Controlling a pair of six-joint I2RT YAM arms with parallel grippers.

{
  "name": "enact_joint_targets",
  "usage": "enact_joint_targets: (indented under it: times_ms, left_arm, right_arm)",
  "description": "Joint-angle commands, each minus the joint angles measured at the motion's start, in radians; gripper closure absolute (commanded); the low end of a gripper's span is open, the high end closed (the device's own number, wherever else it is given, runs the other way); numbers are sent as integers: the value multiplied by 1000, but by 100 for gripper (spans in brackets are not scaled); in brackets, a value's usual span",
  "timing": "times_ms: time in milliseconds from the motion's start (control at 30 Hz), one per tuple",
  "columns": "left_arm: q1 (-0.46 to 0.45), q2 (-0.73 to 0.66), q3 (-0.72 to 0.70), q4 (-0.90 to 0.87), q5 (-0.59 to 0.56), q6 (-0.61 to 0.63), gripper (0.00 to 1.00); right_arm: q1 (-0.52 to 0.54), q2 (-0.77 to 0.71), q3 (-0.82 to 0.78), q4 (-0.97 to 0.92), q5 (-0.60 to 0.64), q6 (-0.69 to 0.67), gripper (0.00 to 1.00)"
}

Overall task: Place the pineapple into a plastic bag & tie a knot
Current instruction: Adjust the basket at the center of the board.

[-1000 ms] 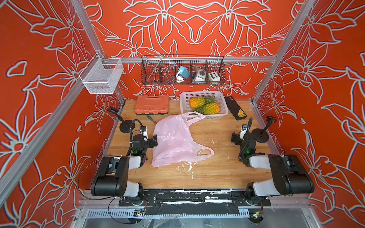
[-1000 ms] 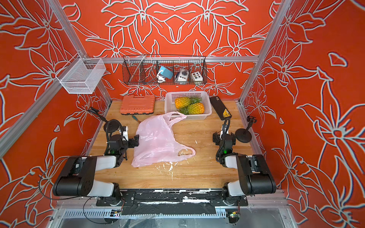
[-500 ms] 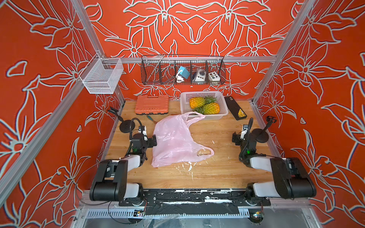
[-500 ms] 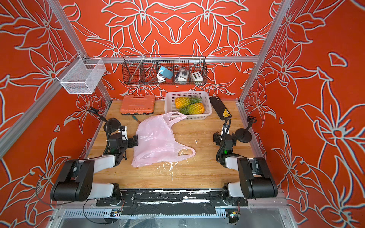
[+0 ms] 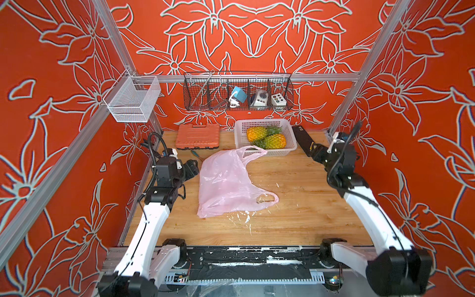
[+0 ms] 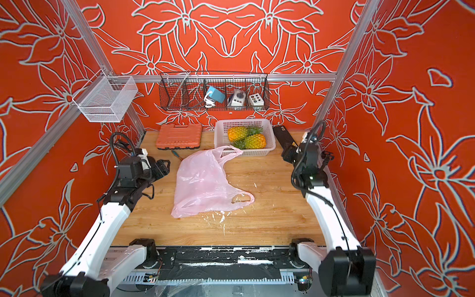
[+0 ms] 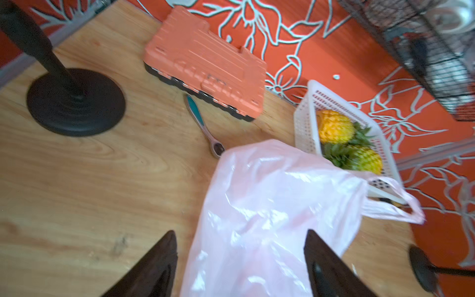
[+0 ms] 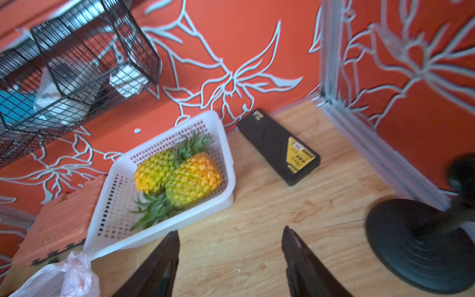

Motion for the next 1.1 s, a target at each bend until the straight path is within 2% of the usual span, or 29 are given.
enact_joint_targets:
  times_ms: [0, 167, 300, 500, 600, 700, 833, 867, 900, 1067]
  left_arm:
    - [-26, -88, -41, -139, 150, -89, 28]
    - [-83, -163, -69, -205, 182, -113, 31]
    - [-88, -219, -85, -227, 177, -120, 32]
    - [-90, -237, -88, -245, 204, -125, 32]
    - [-91, -242, -87, -256, 212, -122, 32]
    - [-91, -245, -84, -257, 212, -115, 32]
    - [-90, -234, -84, -238, 217, -113, 32]
    - [-92, -229, -84, -233, 220, -111, 32]
    - [-92, -223, -81, -228, 225, -109, 32]
    - [-97, -210, -77, -200, 225, -106, 32]
  right_arm:
    - [1, 180, 167, -289, -146, 48, 32]
    - [-6, 489, 499, -388, -105, -1, 30]
    - [-7, 712, 736, -496, -89, -33, 30]
    - [-10, 962, 963, -607, -68, -37, 31]
    - [-10, 1041, 1006, -636, -58, -36, 35]
    - [-10, 1062, 981, -632, -75, -37, 51]
    - [-12, 935, 791, -541, -86, 9, 92]
    - [-11, 893, 741, -516, -81, 23, 97]
    - [-12, 823, 658, -484, -76, 55, 100]
    - [1, 514, 309, -382, -43, 271, 100]
